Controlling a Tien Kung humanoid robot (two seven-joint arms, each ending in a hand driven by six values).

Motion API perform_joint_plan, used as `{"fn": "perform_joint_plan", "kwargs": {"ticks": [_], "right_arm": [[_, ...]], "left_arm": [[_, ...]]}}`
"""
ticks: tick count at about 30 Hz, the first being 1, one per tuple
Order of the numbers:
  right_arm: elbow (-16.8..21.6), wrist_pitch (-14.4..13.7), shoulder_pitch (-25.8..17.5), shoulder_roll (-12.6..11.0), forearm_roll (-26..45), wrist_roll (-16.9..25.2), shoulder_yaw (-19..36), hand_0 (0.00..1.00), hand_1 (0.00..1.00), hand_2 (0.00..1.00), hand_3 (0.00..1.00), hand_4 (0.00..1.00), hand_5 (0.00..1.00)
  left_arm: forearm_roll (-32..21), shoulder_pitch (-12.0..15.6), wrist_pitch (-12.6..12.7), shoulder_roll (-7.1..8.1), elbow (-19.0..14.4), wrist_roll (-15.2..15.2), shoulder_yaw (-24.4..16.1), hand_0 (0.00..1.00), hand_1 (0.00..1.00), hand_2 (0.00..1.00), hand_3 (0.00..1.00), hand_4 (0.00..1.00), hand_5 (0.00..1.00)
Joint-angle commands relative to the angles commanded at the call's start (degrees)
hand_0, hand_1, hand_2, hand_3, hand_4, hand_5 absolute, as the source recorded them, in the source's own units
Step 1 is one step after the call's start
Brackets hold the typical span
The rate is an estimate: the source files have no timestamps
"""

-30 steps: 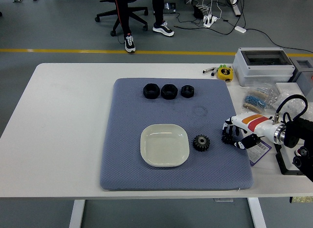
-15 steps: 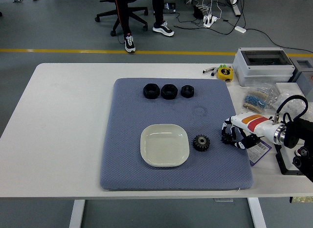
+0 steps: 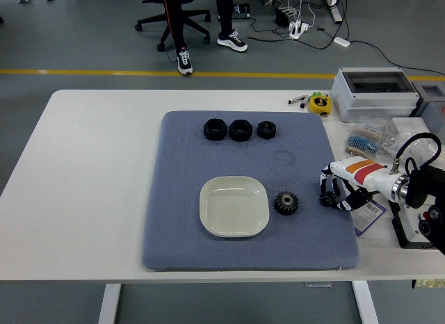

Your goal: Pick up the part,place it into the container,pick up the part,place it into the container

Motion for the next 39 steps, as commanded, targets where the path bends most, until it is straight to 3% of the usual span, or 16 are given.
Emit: {"fn": "perform_joint_plan", "kwargs": {"ticks": [11, 22, 30, 39], "right_arm": [[1.4, -0.1, -0.1, -0.4, 0.6, 0.1, 1.5, 0.076, 0.135, 0.281, 0.405, 0.81, 0.076], [7.9, 0.6, 0.0, -0.4, 0.7, 0.0, 3.0, 0.075, 0.128, 0.271, 0.406, 0.803, 0.072], [13.3, 1.5, 1.3, 1.7, 1.9, -0.3, 2.3, 0.076, 0.128, 0.27, 0.411, 0.806, 0.07], [17.1, 1.8, 4.9, 6.3, 2.5, -0.2, -1.5, 0.076, 0.129, 0.271, 0.414, 0.807, 0.072]], "left_arm": [[-0.1, -0.1, 0.0, 0.03, 0.0, 0.0, 0.0, 0.712, 0.672, 0.637, 0.56, 0.634, 0.576], [0.4, 0.3, -0.1, 0.09, 0.0, 0.1, -0.3, 0.712, 0.671, 0.638, 0.56, 0.634, 0.576], [0.6, 0.4, -0.2, 0.17, 0.0, 0.2, -0.3, 0.715, 0.676, 0.638, 0.56, 0.635, 0.576], [0.9, 0.5, -0.3, 0.27, -0.1, 0.2, -0.4, 0.719, 0.675, 0.636, 0.56, 0.635, 0.576]]}}
